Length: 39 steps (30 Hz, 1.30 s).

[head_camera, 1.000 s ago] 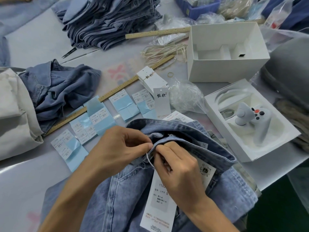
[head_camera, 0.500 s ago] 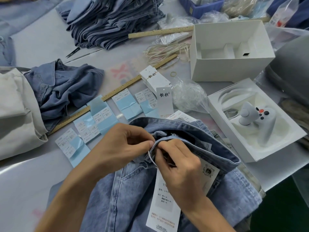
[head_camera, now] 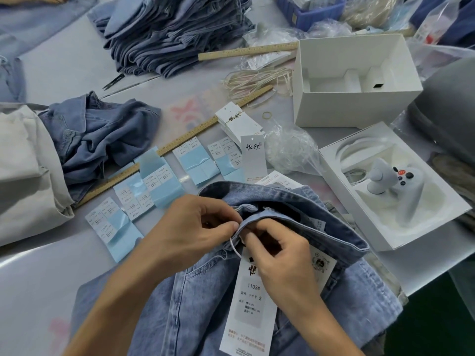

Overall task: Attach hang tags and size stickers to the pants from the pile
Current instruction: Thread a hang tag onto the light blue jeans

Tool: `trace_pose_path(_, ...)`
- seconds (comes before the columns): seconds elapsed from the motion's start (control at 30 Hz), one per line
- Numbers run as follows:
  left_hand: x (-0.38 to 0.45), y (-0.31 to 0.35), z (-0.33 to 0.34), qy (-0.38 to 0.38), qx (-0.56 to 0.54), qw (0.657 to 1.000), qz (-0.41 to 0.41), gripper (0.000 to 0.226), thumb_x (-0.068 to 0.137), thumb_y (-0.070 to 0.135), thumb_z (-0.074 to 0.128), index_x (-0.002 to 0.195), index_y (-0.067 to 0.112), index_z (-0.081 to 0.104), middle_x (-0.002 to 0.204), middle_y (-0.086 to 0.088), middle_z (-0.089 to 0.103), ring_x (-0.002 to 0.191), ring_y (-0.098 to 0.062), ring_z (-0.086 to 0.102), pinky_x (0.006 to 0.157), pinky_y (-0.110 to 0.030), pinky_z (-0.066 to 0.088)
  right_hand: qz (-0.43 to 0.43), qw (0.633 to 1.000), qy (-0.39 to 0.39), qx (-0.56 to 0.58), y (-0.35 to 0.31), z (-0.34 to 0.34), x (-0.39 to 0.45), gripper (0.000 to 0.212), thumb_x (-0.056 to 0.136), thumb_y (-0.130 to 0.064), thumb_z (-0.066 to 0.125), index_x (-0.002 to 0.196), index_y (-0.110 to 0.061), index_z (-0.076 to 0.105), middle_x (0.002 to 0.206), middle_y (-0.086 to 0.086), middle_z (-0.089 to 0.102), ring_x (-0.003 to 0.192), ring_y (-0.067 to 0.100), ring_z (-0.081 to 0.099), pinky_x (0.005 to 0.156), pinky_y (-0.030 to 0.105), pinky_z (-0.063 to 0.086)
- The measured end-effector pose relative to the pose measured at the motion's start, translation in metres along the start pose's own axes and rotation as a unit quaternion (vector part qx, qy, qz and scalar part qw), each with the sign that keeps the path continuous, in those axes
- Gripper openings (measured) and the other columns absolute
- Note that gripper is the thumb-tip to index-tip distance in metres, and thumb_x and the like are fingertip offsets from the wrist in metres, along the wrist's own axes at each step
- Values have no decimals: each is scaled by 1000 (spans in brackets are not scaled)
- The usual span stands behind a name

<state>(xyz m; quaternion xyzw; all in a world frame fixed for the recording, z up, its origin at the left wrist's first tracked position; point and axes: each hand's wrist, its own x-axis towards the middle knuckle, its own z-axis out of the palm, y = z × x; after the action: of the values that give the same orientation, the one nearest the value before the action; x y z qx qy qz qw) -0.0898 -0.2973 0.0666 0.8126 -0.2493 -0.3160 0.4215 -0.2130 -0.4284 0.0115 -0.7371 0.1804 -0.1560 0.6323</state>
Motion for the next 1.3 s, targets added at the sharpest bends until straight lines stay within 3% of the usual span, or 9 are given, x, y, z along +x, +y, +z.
trace_pose_path(0.1,1,0,3,-10,11,1000,-3,13,90,12,75,85,23,80,77,4,77,71,-10,73,66,-26,59,66,996,-24,53,0,-4,-1,16,91,-16,69,86,-30,76,75,-9,72,64,6,65,59,15,46)
trace_pose_path(0.3,0,0,8,12,53,998,14,10,89,21,79,89,31,80,81,14,76,77,-7,73,76,-42,62,-139,981,28,-134,4,-4,-5,17,94,-3,66,98,-19,70,90,-14,61,82,9,62,72,16,47)
trace_pose_path(0.47,-20,5,24,157,157,967,126,17,86,29,70,100,28,80,93,20,74,86,1,69,75,-30,58,68,994,-47,73,-8,-4,-11,15,97,-33,64,99,-22,75,90,0,71,88,17,68,79,30,54)
trace_pose_path(0.6,-34,4,51,215,171,949,154,22,86,21,71,107,22,79,100,16,75,90,2,69,76,-24,55,173,965,5,196,-12,-7,-18,21,86,-31,79,95,-13,78,90,16,76,88,39,71,82,46,58)
trace_pose_path(0.7,-40,-6,57,254,41,959,115,23,85,20,73,106,27,79,101,23,75,93,5,71,78,-19,56,216,932,25,291,-16,-6,-18,26,74,-27,78,92,-8,80,89,17,77,78,23,73,72,27,59)
trace_pose_path(0.83,-43,-10,61,266,-80,958,76,23,84,19,73,101,34,79,98,22,77,93,-2,73,80,-18,57,259,880,13,397,-19,-6,-16,19,72,-18,76,87,-6,81,85,14,75,73,14,70,66,20,56)
trace_pose_path(1.03,-42,-14,63,267,-76,958,78,23,85,17,73,99,34,78,95,19,76,89,-6,74,77,-20,58,252,904,20,346,-18,-6,-17,20,67,-24,82,83,-12,80,81,11,74,70,14,67,62,21,54)
trace_pose_path(1.17,-36,-14,60,269,-67,957,83,25,88,20,70,105,38,71,90,9,74,79,-18,72,67,-38,59,213,943,12,257,-17,-12,-15,25,67,-28,85,88,-17,78,88,12,77,79,19,72,69,24,57)
trace_pose_path(1.3,-26,-9,58,237,-45,965,101,26,90,22,68,108,42,67,84,8,71,70,-17,67,57,-37,54,233,926,-11,297,-18,-13,-10,29,68,-20,85,96,-17,79,96,15,78,84,19,75,70,20,56)
